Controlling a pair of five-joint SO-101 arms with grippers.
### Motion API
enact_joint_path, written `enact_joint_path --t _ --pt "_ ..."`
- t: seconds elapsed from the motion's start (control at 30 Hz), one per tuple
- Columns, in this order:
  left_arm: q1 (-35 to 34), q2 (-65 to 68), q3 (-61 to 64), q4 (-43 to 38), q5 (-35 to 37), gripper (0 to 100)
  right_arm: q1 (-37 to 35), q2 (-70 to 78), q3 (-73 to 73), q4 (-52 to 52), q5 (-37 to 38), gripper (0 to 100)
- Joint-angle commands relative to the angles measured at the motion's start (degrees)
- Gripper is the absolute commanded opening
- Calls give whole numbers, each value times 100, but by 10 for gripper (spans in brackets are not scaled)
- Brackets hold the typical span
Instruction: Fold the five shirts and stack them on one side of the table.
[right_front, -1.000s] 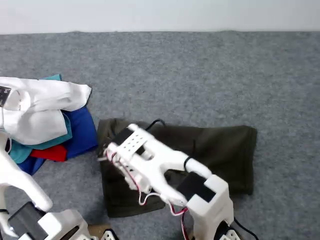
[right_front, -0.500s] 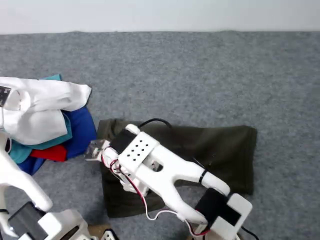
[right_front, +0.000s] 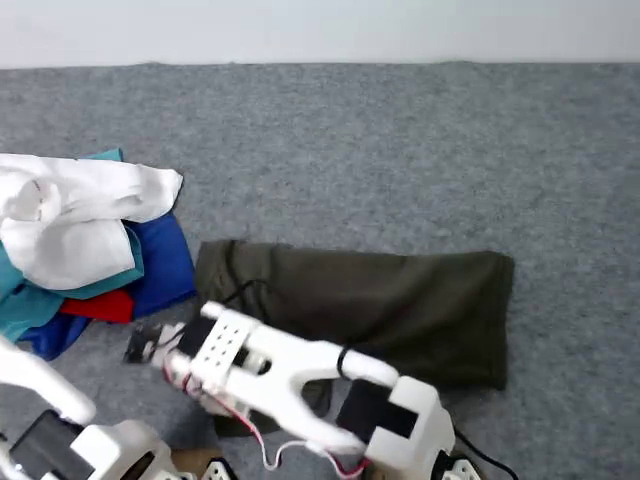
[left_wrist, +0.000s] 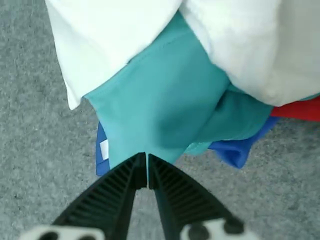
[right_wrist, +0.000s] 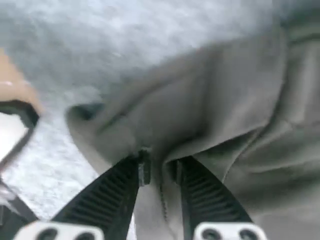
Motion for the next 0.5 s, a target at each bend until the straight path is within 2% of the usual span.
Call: enact_joint_path --t 0.0,0.2,0.47 --pt "-70 -70 -233 -62 26 14 -418 -57 -325 -48 -70 96" --pt "-70 -70 -233 -62 26 14 -356 -611 -756 532 -70 97" --pt "-44 -79 -233 -62 35 14 875 -1323 -1240 1314 -26 100"
